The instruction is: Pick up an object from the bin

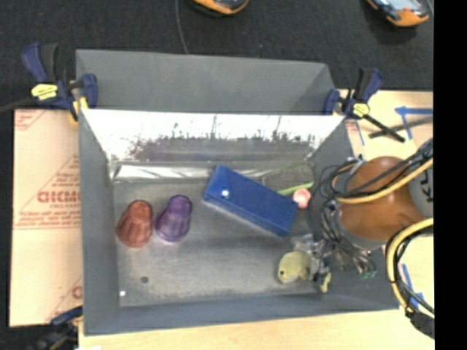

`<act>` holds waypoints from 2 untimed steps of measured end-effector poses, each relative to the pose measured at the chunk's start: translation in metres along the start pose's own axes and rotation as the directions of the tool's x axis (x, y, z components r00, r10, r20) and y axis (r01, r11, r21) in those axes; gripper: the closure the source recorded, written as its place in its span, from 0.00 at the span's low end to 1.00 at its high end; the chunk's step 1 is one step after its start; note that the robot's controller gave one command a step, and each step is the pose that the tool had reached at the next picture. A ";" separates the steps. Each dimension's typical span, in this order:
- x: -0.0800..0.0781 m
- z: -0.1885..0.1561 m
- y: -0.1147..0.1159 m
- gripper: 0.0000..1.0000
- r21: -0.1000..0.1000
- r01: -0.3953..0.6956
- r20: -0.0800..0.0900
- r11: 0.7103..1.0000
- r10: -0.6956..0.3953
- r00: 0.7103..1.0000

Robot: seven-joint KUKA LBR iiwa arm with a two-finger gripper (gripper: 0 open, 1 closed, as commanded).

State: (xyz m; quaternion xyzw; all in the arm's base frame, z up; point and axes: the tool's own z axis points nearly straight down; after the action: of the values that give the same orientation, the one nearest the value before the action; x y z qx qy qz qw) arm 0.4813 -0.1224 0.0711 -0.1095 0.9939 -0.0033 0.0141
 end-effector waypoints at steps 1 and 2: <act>0.000 0.000 0.000 1.00 0.000 0.001 0.000 1.000 -0.001 1.000; -0.004 -0.081 -0.011 1.00 -0.002 0.012 -0.004 1.000 -0.012 1.000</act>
Offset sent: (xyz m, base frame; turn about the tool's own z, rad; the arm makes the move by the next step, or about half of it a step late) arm 0.0108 -0.0225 0.1871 -0.0291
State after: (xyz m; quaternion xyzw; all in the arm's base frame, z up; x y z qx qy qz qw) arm 0.4850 -0.1322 0.1522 -0.1153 0.9933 -0.0026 0.0119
